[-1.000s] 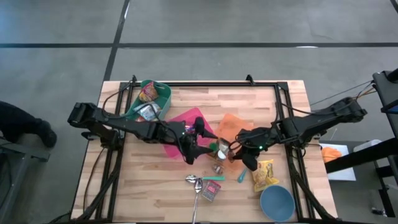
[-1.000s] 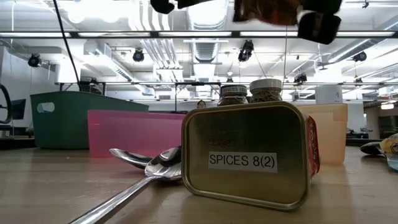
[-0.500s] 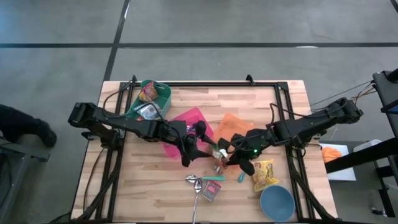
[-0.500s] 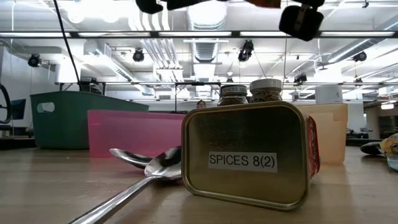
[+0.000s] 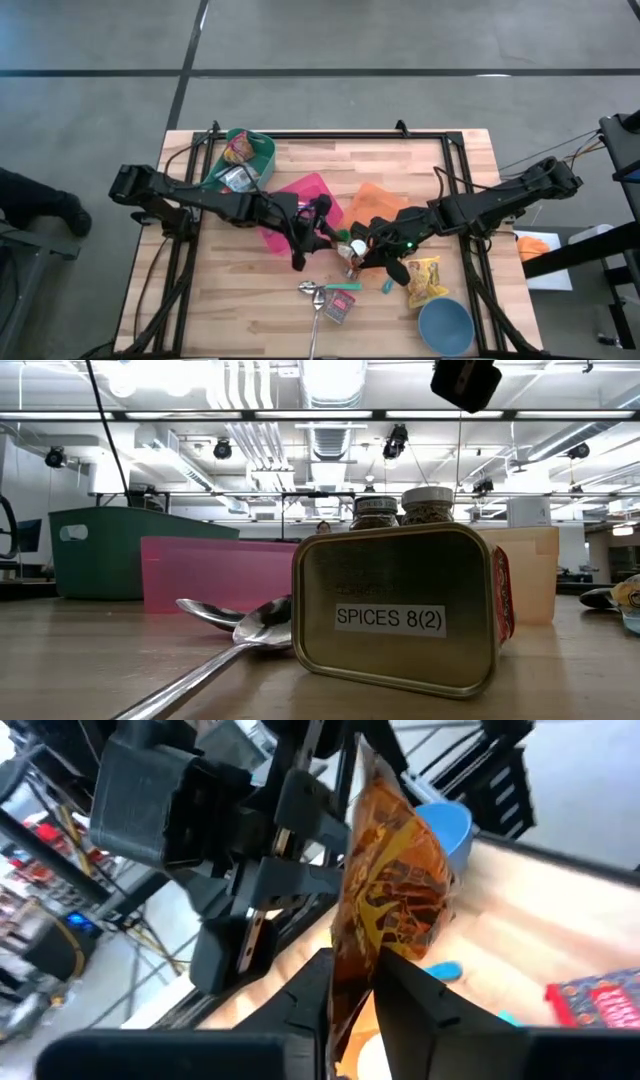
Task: Pick & Place Food Item
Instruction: Put the orange seasoning pack into the orange bin
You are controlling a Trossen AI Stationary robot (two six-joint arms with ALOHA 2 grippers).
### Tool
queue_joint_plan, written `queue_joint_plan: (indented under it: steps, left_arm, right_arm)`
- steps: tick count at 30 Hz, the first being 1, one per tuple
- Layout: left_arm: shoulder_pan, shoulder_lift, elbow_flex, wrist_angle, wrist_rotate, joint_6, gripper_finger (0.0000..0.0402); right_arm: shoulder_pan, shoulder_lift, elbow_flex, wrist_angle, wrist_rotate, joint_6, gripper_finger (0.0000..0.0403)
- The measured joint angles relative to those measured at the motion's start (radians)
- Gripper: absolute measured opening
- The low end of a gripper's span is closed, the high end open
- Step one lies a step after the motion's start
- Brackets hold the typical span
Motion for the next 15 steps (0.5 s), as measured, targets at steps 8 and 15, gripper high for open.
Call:
queue_joint_plan:
  steps: [8,15]
  left_arm:
    - [0.000,0.000,0.000,-0.007,0.105,0.014,0.0019]
    - [0.001,0.000,0.007,-0.073,0.096,-0.105,0.0006]
  right_arm:
    - [0.000,0.000,0.000,-0.004,0.008,-0.012,0.0009]
    - [0.000,0.000,0.000,-0.008,0.013,0.010,0.0009]
